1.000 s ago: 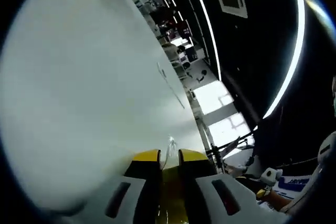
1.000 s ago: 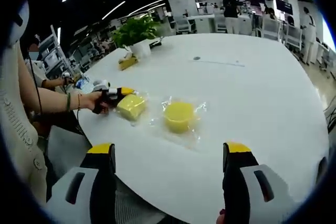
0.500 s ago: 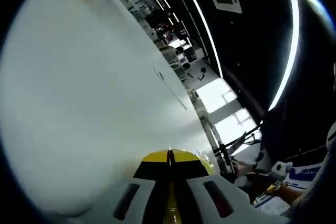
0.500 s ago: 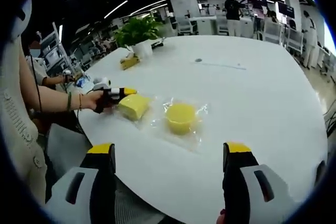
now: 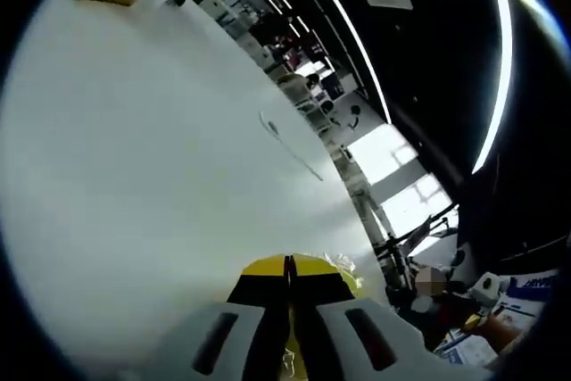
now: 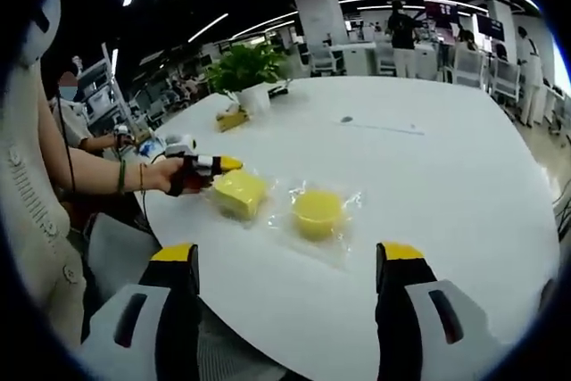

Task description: Compare the silicone blocks by pressing each to a similar depth, holding the contact briefly, and releasing to observe deformation and rebound differences across the visible hardness samples.

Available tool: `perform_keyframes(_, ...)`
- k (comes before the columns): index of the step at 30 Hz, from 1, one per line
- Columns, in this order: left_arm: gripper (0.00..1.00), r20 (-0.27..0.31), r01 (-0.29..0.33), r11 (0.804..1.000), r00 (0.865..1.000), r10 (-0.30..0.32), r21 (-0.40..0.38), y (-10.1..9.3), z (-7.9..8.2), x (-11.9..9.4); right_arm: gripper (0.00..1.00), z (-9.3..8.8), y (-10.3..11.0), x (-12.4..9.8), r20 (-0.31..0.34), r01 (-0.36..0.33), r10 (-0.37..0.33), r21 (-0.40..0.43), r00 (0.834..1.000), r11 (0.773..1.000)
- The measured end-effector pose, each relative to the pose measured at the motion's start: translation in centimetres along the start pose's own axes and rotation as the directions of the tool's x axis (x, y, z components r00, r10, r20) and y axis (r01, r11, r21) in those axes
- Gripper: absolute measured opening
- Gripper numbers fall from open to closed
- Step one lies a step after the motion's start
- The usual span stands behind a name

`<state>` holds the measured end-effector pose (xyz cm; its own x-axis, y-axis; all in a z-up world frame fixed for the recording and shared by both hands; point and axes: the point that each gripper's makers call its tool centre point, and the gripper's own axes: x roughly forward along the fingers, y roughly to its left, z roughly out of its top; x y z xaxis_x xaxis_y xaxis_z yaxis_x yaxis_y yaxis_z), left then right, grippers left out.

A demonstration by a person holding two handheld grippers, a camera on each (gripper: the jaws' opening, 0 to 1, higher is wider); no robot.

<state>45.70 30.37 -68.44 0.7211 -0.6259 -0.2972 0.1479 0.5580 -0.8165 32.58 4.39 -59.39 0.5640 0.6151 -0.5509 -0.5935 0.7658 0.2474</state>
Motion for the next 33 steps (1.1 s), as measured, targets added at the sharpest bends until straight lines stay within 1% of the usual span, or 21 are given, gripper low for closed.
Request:
perform_keyframes(1, 0.00, -0.007, 0.019, 1.000, 1.000, -0.019, -0.012, -0.6, -0.1, -0.1, 0.75, 0.1, 0.2, -0.1, 0.004, -0.003, 0.003, -0.009, 1.000, 1.000)
perform_keyframes(2, 0.00, -0.012, 0.021, 1.000, 1.000, -0.021, -0.023, -0.8, -0.2, -0.1, 0.74, 0.1, 0.3, -0.2, 0.008, -0.005, 0.005, -0.012, 1.000, 1.000)
perform_keyframes(4, 0.00, -0.014, 0.014, 1.000, 1.000, -0.014, -0.010, -1.4, -0.4, -0.3, 0.74, 0.3, 0.4, -0.4, 0.024, -0.009, 0.009, -0.010, 1.000, 1.000)
perform_keyframes(6, 0.00, -0.004, 0.025, 1.000, 1.000, -0.025, -0.013, -2.2, -0.4, -0.5, 0.74, 0.3, 0.5, -0.5, 0.029, -0.010, 0.011, -0.014, 1.000, 1.000)
perform_keyframes(8, 0.00, 0.005, 0.021, 1.000, 1.000, -0.021, 0.001, -2.9, -0.5, -0.7, 0.74, 0.3, 0.6, -0.8, 0.036, -0.013, 0.014, -0.016, 0.999, 1.000)
perform_keyframes(15, 0.00, 0.030, 0.024, 0.999, 0.999, -0.025, 0.035, -4.6, -0.3, -1.4, 0.73, 0.2, 0.6, -1.4, 0.050, -0.017, 0.018, -0.023, 0.999, 1.000)
perform_keyframes(17, 0.00, 0.032, 0.027, 0.998, 0.999, -0.029, 0.055, -5.3, -0.3, -1.7, 0.72, 0.2, 0.7, -1.5, 0.056, -0.021, 0.022, -0.028, 0.998, 0.999)
perform_keyframes(19, 0.00, 0.033, 0.031, 0.997, 0.999, -0.033, 0.074, -5.4, 0.0, -1.9, 0.72, 0.3, 0.8, -1.6, 0.059, -0.026, 0.028, -0.031, 0.998, 0.999)
perform_keyframes(22, 0.00, 0.033, 0.027, 0.995, 0.999, -0.030, 0.097, -5.9, 0.1, -2.2, 0.72, 0.3, 0.9, -1.7, 0.065, -0.029, 0.032, -0.043, 0.997, 0.999)
perform_keyframes(25, 0.00, 0.038, 0.016, 0.989, 0.999, -0.021, 0.149, -6.6, 0.2, -2.7, 0.72, 0.6, 1.1, -2.0, 0.079, -0.033, 0.037, -0.050, 0.996, 0.998)
perform_keyframes(28, 0.00, 0.037, 0.029, 0.991, 0.999, -0.034, 0.129, -7.6, 0.2, -3.2, 0.72, 0.9, 1.2, -2.2, 0.096, -0.037, 0.042, -0.058, 0.994, 0.998)
perform_keyframes(30, 0.00, 0.041, 0.017, 0.987, 0.999, -0.024, 0.163, -8.1, 0.2, -3.5, 0.72, 1.1, 1.3, -2.4, 0.109, -0.039, 0.046, -0.066, 0.993, 0.997)
perform_keyframes(31, 0.00, 0.032, 0.019, 0.985, 0.999, -0.025, 0.171, -8.5, 0.0, -3.7, 0.72, 1.3, 1.3, -2.4, 0.114, -0.040, 0.048, -0.068, 0.992, 0.997)
perform_keyframes(33, 0.00, 0.032, 0.016, 0.974, 0.999, -0.023, 0.224, -9.0, 0.0, -3.9, 0.72, 1.5, 1.4, -2.6, 0.126, -0.045, 0.054, -0.073, 0.991, 0.996)
